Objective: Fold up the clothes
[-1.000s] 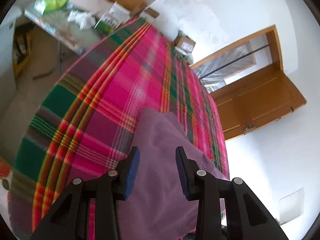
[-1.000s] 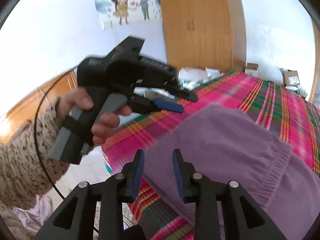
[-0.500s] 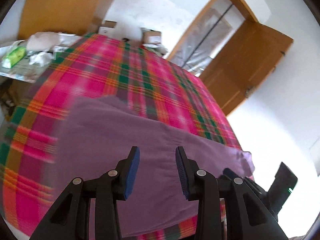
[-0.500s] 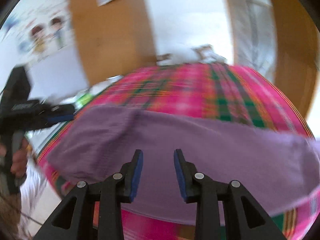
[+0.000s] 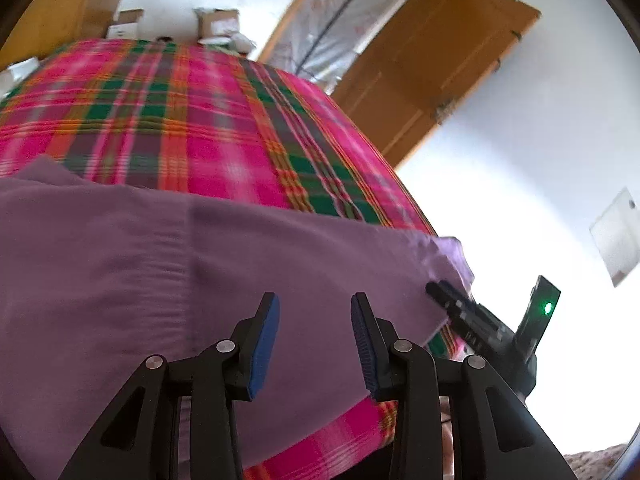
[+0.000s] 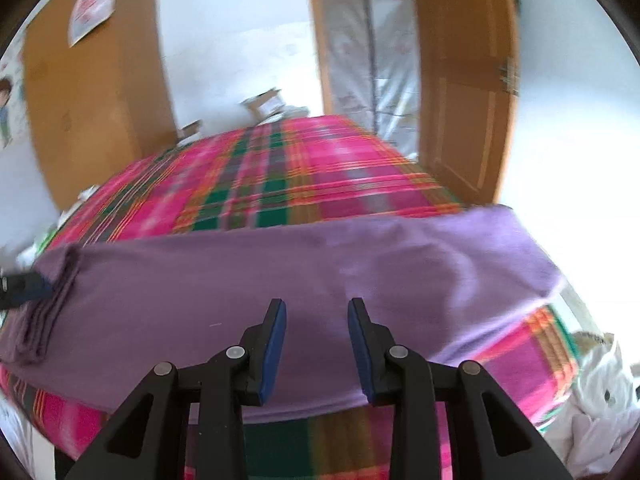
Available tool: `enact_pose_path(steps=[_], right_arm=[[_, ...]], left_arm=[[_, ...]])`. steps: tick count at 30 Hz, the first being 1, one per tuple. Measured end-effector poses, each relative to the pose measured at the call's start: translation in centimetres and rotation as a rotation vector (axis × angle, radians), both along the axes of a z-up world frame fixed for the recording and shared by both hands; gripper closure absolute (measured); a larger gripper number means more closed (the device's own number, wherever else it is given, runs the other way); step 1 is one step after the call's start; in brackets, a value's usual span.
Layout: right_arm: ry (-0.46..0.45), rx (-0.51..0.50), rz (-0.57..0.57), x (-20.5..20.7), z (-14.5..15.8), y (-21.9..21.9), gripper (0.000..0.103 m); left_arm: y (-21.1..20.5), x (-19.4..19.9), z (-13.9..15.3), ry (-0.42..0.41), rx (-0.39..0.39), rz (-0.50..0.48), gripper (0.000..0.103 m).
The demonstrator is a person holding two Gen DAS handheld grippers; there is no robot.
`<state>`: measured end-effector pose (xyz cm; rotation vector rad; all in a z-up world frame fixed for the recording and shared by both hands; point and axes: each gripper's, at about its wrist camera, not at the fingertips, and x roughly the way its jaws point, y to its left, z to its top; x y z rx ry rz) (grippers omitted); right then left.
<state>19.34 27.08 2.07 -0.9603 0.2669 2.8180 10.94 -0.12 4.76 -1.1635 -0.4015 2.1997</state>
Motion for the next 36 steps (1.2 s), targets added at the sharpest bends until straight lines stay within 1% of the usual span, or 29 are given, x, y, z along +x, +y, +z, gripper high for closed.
enact_pose_path(steps=[2,6,9,12,15,17,19,24,26,27,28,30,33,36], right_arm=[[0.021,-0.001,-0.051,0.6,0.3,2.1,0.070],[0.040,0.035,-0.169,1.3,1.1,6.3,0.070],[0.035,0.061,-0.222,0.9,1.4,8.8,0.070],[0.013,0.031,-0.227,-0.2,1.3,11.1,0.068],[0.000,-0.039,-0.202,-1.4,1.1,13.1,0.064],[-0.008,-0.082,-0.175,-2.2,1.0,14.0,0.064],[-0.025,-0.070,-0.161,-3.2,0.8,14.4,0.064],[-0.053,-0.097,-0.114,-4.8,0.3,15.2,0.064],[-0.056,-0.105,-0.103,-5.2,0.3,15.5,0.077],[-0.060,-0.109,-0.097,-5.3,0.2,15.6,0.090],[-0.065,-0.112,-0.090,-5.4,0.1,15.7,0.095],[-0.076,-0.078,-0.086,-5.6,0.1,15.5,0.098],[-0.066,-0.024,-0.101,-5.7,0.1,15.3,0.098],[-0.071,-0.029,-0.111,-6.0,-0.2,16.0,0.098]], left_arm=[[1.5,-0.3,-0.4,-0.011,-0.011,-0.034,0.066],[4.0,-1.0,-1.3,-0.035,-0.027,-0.083,0.066],[5.4,-1.3,-1.8,-0.044,-0.028,-0.109,0.066],[6.5,-1.5,-2.4,-0.061,-0.036,-0.130,0.066],[6.9,-1.6,-2.9,-0.076,-0.038,-0.127,0.066],[7.1,-1.7,-3.0,-0.083,-0.040,-0.128,0.066],[7.2,-1.8,-3.0,-0.081,-0.044,-0.129,0.066],[7.5,-1.9,-3.0,-0.082,-0.044,-0.131,0.066],[7.6,-1.9,-2.9,-0.083,-0.042,-0.130,0.066],[7.6,-2.0,-3.0,-0.083,-0.042,-0.131,0.066],[7.6,-2.0,-3.0,-0.083,-0.042,-0.132,0.066],[7.7,-2.1,-2.9,-0.080,-0.042,-0.134,0.066],[7.7,-2.2,-3.0,-0.077,-0.041,-0.135,0.065],[7.8,-2.2,-3.1,-0.075,-0.042,-0.136,0.065]])
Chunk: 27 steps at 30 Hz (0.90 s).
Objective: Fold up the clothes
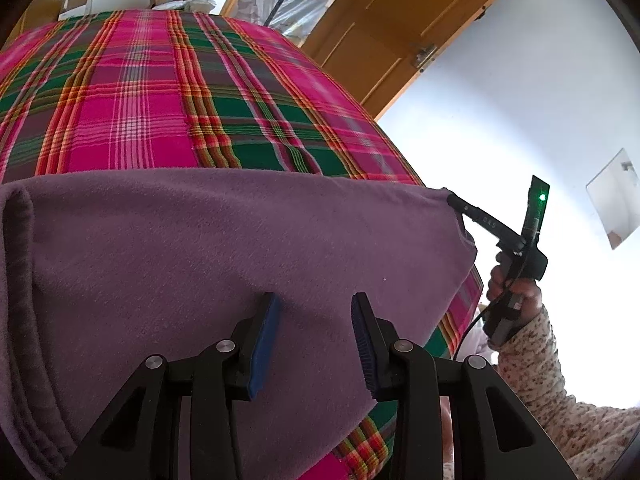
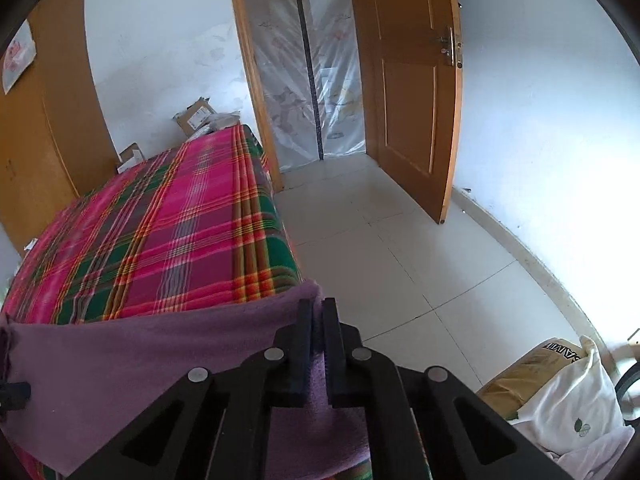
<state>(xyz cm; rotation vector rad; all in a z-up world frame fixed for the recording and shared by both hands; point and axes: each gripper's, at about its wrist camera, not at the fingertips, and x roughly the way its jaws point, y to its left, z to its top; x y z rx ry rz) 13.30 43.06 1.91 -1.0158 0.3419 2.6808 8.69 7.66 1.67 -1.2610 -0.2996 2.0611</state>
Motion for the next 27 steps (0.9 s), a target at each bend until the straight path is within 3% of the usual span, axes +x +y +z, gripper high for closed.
enact_pose_path(steps=[6,11,13,16,20,23,27], right_arm=[[-0.017,-0.011,-0.013,0.1,-0.3,0.8,0.090],[0.028,-0.078,-0.075,2.8,0.6,1.5,0.085],[0.064,-0.083,-0.058,4.2,0.8,0.9,0.073],[0.068,-0.039,-0.015,5.3,1.0,-1.0,0.069],[0.030,0.111,0.056,5.7,0.3,-4.5,0.069],[-0.005,0.193,0.034,5.9,-0.7,-5.4,0.069],[0.007,0.228,-0.018,6.6,-0.9,-4.7,0.065]], left_arm=[[-0.1,0.0,-0.1,0.004,0.005,0.006,0.065],[0.1,0.0,0.0,0.010,-0.004,0.007,0.065],[0.1,0.0,0.0,0.009,-0.002,0.008,0.065],[0.0,-0.1,0.0,0.006,0.003,0.010,0.065],[0.0,0.0,0.0,0.008,0.002,0.012,0.065],[0.0,0.0,0.0,0.008,0.004,0.013,0.065],[-0.1,-0.1,0.0,0.004,0.009,0.011,0.065]])
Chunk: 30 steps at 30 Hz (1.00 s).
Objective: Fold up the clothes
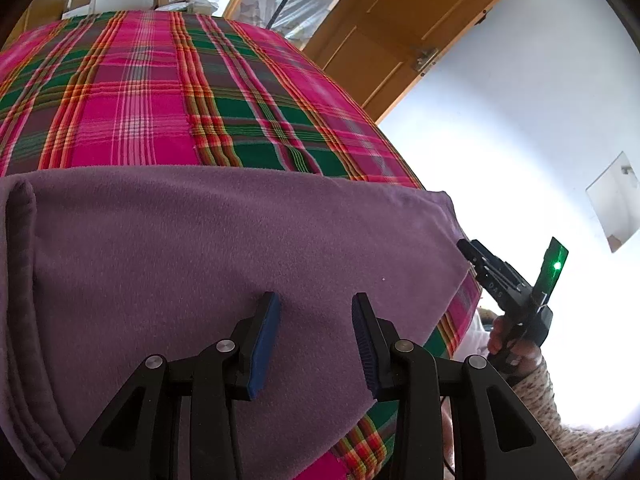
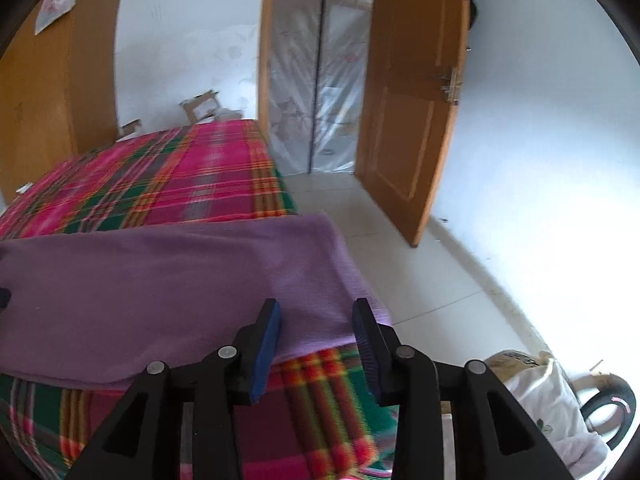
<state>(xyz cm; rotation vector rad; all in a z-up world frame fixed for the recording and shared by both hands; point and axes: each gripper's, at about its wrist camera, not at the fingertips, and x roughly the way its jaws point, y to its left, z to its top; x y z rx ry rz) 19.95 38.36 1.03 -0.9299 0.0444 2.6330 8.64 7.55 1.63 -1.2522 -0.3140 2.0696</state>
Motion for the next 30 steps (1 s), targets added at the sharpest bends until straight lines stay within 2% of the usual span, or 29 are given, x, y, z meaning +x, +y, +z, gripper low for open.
enact_pose_path(steps=[5,7,12,15,23,27,30], right_arm=[[0.014,-0.096,-0.072,0.3,0.3,2.8,0.062],[0.033,-0.189,-0.074,0.5,0.5,3.9,0.062],[0.066,-0.506,-0.076,0.3,-0.7,7.0,0.060],[0.077,-0.619,-0.081,0.3,-1.6,8.2,0.059],[0.107,-0.775,-0.089,0.3,-3.0,9.7,0.060],[0.139,-0.821,-0.104,0.5,-3.4,10.1,0.075],[0.153,-0.781,-0.112,0.7,-2.9,9.7,0.086]], left_arm=[[0.1,0.0,0.0,0.000,-0.003,0.001,0.065],[0.1,-0.1,-0.1,0.000,-0.004,0.002,0.065],[0.3,-0.1,0.0,0.002,-0.017,0.005,0.065],[0.4,-0.1,0.1,-0.001,-0.015,0.006,0.065],[2.6,0.2,0.4,0.015,-0.022,-0.060,0.065],[3.4,0.5,0.3,0.018,-0.035,-0.079,0.065],[3.8,0.5,0.1,0.009,-0.040,-0.081,0.065]])
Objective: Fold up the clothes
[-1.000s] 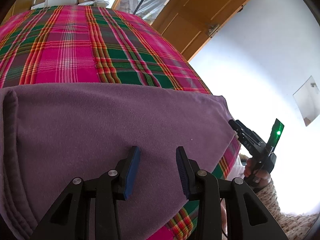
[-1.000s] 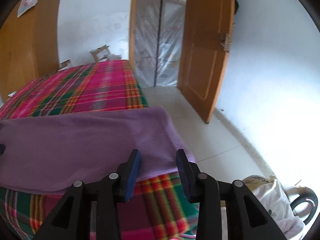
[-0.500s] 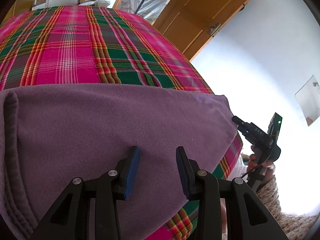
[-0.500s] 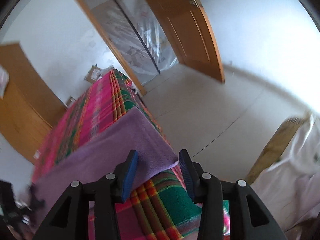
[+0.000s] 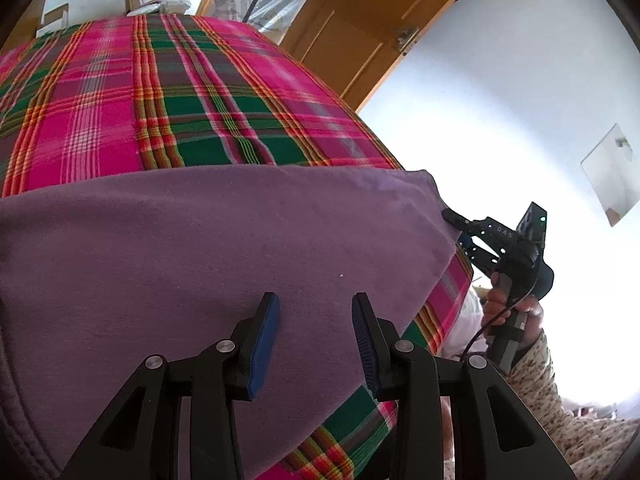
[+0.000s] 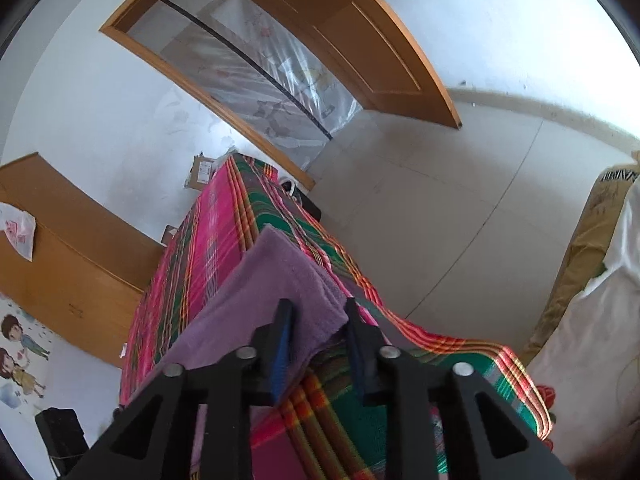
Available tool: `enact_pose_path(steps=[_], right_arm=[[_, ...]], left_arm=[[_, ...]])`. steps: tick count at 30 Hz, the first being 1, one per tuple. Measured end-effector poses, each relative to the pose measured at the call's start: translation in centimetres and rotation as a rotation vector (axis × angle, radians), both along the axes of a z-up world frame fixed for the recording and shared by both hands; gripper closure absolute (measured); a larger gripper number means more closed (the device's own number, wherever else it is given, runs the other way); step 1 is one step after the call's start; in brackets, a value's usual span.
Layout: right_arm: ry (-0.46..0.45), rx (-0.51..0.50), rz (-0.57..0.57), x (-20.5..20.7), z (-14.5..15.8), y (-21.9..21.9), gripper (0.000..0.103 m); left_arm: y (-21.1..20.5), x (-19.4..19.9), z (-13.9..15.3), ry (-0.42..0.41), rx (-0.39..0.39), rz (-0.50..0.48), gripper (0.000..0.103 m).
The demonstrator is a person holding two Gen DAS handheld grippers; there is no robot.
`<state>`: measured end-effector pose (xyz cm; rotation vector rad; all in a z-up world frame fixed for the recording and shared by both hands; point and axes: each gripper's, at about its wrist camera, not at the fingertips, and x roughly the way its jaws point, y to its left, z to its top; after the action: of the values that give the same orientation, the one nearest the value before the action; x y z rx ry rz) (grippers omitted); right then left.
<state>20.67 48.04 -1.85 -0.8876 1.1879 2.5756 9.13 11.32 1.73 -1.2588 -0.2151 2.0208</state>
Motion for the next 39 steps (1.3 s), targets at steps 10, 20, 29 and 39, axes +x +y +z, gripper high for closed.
enact_pose_path(steps=[10,20,29,39], right_arm=[[0.006,0.084,0.016,-0.6,0.8,-0.4,0.091],[-0.009,0.184,0.023,-1.0,2.5,-2.6,0.091],[0.044,0.224,0.037,-0.4,4.9,-4.0,0.091],[0.133,0.269,0.069,0.3,9.0,-6.4,0.091]], left_arm=[[0.1,0.1,-0.1,-0.004,0.003,-0.007,0.065],[0.6,0.0,0.1,-0.013,0.003,-0.007,0.065],[5.6,0.6,-0.2,-0.029,0.049,-0.144,0.065],[8.1,1.0,-0.6,-0.049,0.082,-0.185,0.065]])
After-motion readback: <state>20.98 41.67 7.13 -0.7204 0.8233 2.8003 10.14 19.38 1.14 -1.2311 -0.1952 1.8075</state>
